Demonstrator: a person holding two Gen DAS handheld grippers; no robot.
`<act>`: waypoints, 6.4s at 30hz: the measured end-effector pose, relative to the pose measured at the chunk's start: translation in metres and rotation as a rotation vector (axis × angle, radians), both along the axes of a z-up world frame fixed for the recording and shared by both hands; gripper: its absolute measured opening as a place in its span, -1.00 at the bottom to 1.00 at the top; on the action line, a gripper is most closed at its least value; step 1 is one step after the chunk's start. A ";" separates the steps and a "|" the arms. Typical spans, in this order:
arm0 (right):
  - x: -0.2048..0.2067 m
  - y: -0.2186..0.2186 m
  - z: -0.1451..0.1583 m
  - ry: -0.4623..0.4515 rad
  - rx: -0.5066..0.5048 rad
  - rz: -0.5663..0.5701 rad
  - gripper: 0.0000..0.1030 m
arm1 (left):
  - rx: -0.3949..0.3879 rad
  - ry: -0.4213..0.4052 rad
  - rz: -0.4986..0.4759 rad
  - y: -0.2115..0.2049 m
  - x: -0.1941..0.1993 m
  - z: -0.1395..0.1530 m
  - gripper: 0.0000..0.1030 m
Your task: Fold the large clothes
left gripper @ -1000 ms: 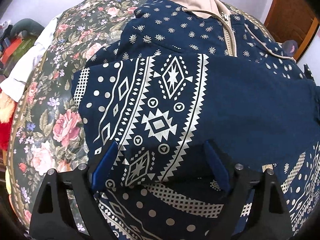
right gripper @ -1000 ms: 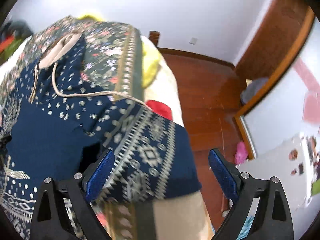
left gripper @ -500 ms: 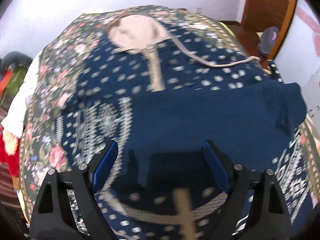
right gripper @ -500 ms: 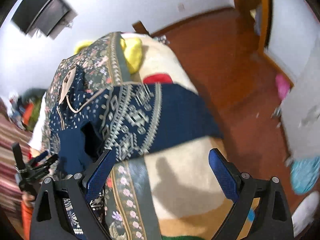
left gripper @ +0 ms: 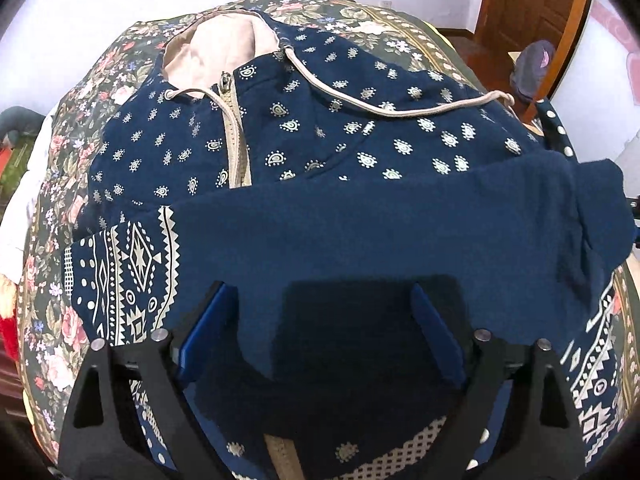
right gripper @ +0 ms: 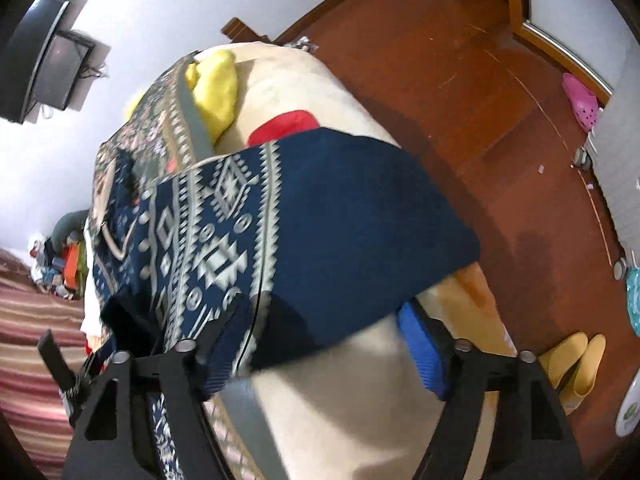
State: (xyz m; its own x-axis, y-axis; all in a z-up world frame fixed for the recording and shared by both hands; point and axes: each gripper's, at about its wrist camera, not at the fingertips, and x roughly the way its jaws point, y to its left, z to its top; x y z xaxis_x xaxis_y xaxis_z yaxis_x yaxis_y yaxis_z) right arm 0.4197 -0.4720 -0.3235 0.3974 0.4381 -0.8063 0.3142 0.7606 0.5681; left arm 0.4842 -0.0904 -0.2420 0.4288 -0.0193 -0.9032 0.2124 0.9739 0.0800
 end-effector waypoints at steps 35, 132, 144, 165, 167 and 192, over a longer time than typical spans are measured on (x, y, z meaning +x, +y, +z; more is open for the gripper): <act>-0.003 0.098 0.136 -0.249 -0.208 0.162 -0.88 | -0.093 -0.126 0.105 0.099 -0.054 0.075 0.79; 0.005 0.318 0.067 -0.266 -0.364 0.725 -0.87 | -0.055 -0.126 0.060 0.130 -0.062 0.070 0.79; -0.013 0.297 0.076 -0.281 -0.345 0.780 -0.87 | -0.303 0.068 -0.017 0.049 0.006 0.022 0.79; -0.018 0.226 0.089 -0.245 -0.634 0.651 -0.86 | -0.181 -0.039 -0.056 0.042 -0.038 0.052 0.78; -0.024 0.225 0.094 -0.267 -0.643 0.655 -0.86 | -0.232 -0.037 -0.085 0.031 -0.041 0.059 0.78; -0.038 0.173 0.086 -0.323 -0.673 0.557 0.40 | -0.062 0.039 -0.087 0.020 -0.037 0.016 0.63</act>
State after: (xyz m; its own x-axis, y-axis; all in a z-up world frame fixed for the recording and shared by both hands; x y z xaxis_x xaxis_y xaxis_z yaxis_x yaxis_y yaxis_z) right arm 0.3820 -0.2986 -0.2370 0.5200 0.1135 -0.8466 -0.2915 0.9552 -0.0509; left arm 0.4472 -0.0707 -0.2257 0.3875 -0.1109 -0.9152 0.2978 0.9546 0.0104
